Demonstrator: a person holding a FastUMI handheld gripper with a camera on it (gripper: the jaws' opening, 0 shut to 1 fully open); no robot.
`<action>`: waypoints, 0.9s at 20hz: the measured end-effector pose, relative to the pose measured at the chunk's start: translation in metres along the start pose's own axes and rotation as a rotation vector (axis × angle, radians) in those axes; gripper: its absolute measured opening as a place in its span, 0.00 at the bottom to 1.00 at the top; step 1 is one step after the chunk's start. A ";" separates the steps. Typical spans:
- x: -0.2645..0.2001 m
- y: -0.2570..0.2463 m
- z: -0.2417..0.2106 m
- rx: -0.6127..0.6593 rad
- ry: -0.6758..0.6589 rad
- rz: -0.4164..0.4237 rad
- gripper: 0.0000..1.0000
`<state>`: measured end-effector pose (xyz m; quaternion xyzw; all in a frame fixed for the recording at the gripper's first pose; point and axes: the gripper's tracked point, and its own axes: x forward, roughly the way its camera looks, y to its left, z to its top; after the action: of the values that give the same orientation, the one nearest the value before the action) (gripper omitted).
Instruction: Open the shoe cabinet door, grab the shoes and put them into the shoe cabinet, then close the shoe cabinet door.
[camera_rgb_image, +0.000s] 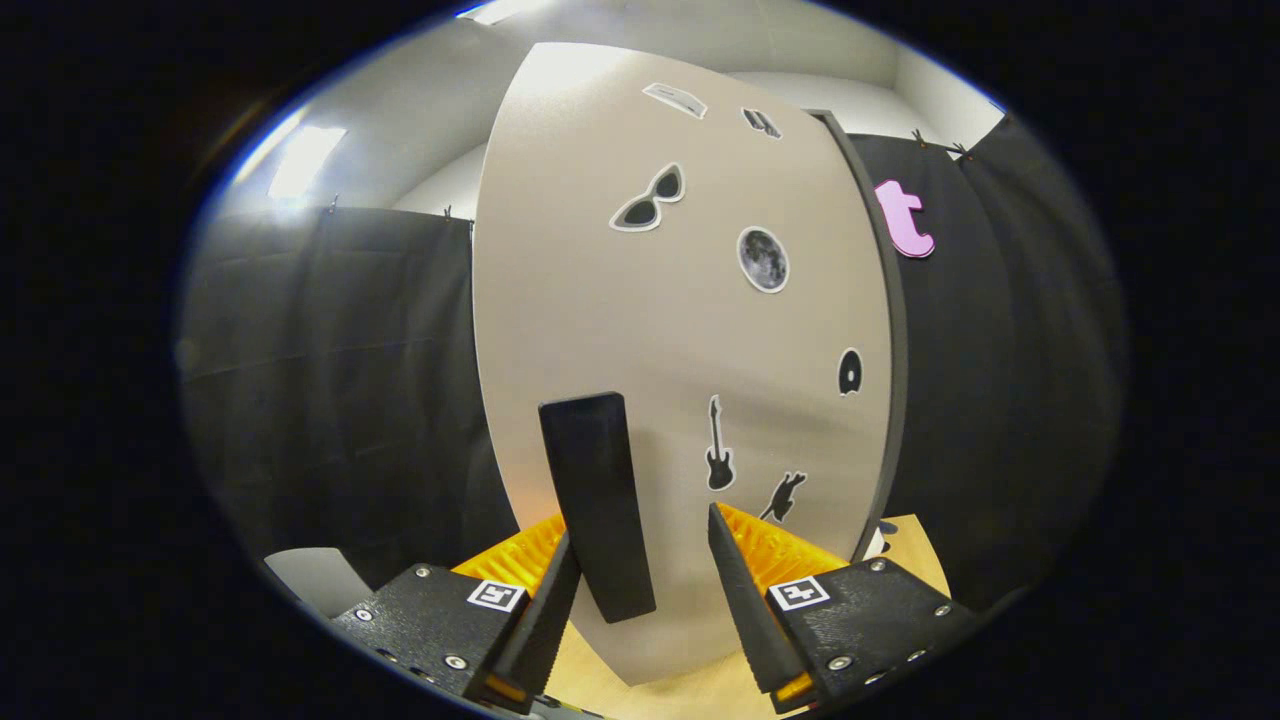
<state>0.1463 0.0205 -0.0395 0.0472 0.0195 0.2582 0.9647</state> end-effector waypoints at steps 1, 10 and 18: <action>0.004 0.000 -0.005 -0.006 0.003 0.004 0.74; 0.007 -0.004 -0.013 -0.085 -0.008 -0.021 0.76; 0.011 -0.009 -0.015 -0.109 -0.019 -0.073 0.79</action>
<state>0.1595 0.0196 -0.0558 -0.0038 -0.0022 0.2233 0.9747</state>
